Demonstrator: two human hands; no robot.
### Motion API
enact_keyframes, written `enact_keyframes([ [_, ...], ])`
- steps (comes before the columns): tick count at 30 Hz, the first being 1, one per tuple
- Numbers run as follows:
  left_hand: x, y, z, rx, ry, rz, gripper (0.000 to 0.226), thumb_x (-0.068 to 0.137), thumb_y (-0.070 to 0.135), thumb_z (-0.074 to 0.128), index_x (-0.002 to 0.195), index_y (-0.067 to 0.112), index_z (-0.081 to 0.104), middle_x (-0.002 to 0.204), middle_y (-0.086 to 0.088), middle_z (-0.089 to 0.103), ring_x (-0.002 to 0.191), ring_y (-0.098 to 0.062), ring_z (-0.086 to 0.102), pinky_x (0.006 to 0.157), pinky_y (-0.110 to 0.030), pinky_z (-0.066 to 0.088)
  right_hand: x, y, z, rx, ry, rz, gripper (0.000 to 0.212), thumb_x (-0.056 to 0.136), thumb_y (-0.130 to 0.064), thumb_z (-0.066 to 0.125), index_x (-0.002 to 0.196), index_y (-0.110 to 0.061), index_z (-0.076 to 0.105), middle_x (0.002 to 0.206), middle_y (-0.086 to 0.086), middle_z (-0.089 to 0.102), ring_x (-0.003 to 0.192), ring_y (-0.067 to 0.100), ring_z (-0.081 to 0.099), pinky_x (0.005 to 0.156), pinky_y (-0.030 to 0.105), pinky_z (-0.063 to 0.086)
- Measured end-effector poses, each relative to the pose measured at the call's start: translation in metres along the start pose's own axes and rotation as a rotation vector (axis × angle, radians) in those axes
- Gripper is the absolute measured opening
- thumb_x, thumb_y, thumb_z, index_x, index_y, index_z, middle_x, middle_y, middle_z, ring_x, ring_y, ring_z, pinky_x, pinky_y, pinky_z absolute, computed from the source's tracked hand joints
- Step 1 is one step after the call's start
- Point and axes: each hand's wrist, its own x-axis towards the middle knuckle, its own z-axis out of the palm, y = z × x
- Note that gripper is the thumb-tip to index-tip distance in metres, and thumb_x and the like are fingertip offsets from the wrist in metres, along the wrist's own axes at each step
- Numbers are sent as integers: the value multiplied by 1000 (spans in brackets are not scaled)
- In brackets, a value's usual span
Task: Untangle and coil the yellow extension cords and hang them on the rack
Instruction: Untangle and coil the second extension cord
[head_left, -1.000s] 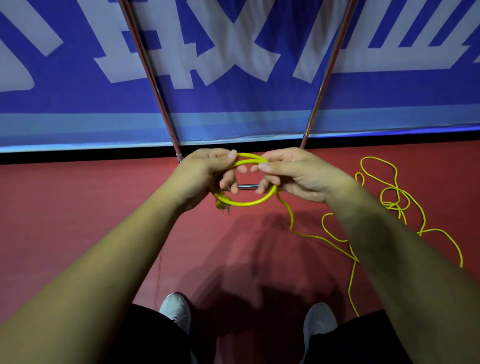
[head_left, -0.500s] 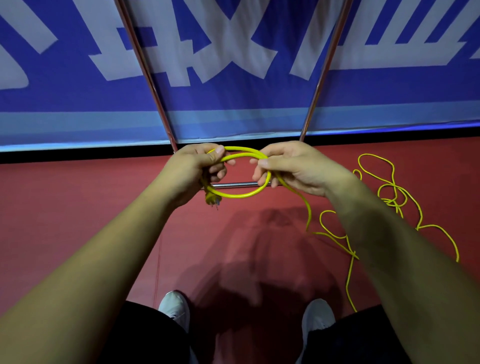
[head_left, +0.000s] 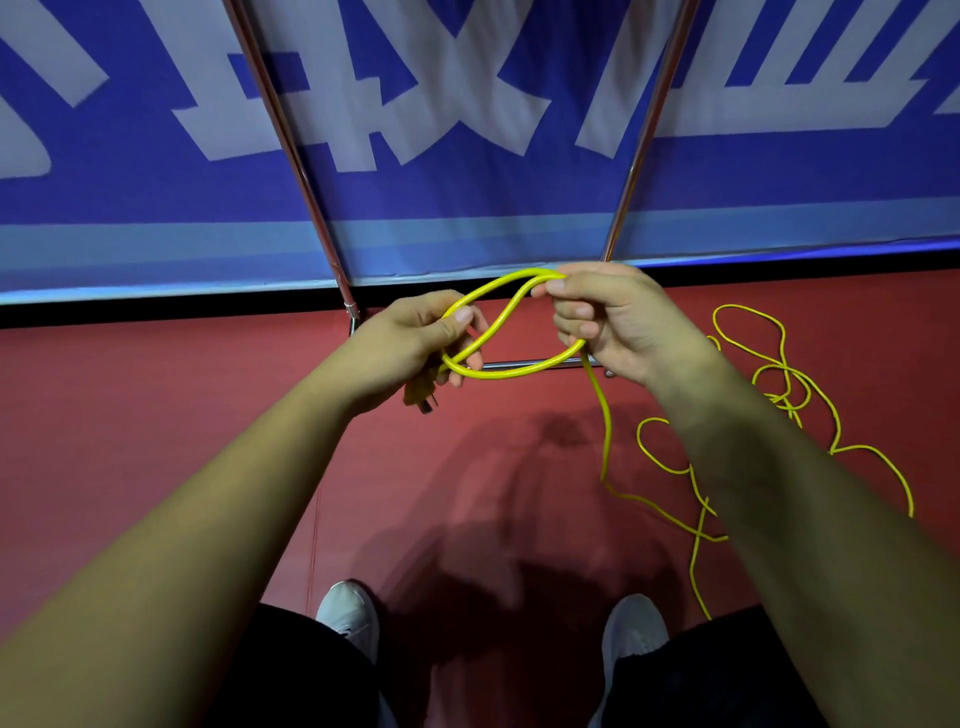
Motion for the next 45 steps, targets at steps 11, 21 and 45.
enact_keyframes([
  [11,2,-6,-11,186,125,-103,32,103,23,51,83,9,71,76,-7,64,56,-7,53,62,-32,42,1,7,2,110,-175,-38,11,93,-7,49,86,-3,56,51,-2,39,49,13,39,58,29,41],
  [21,5,-13,-15,-113,215,-101,31,104,26,47,98,-1,62,88,-13,59,72,-15,60,68,-23,54,2,1,-9,72,-123,74,17,94,-5,42,91,-1,58,58,6,46,57,21,48,65,36,48],
  [45,7,-16,-9,-289,235,-7,32,95,32,55,105,4,65,85,-14,68,70,-21,66,70,-28,55,-1,2,13,-662,-24,-127,18,96,-20,61,82,-9,62,63,6,56,49,16,56,46,27,47],
])
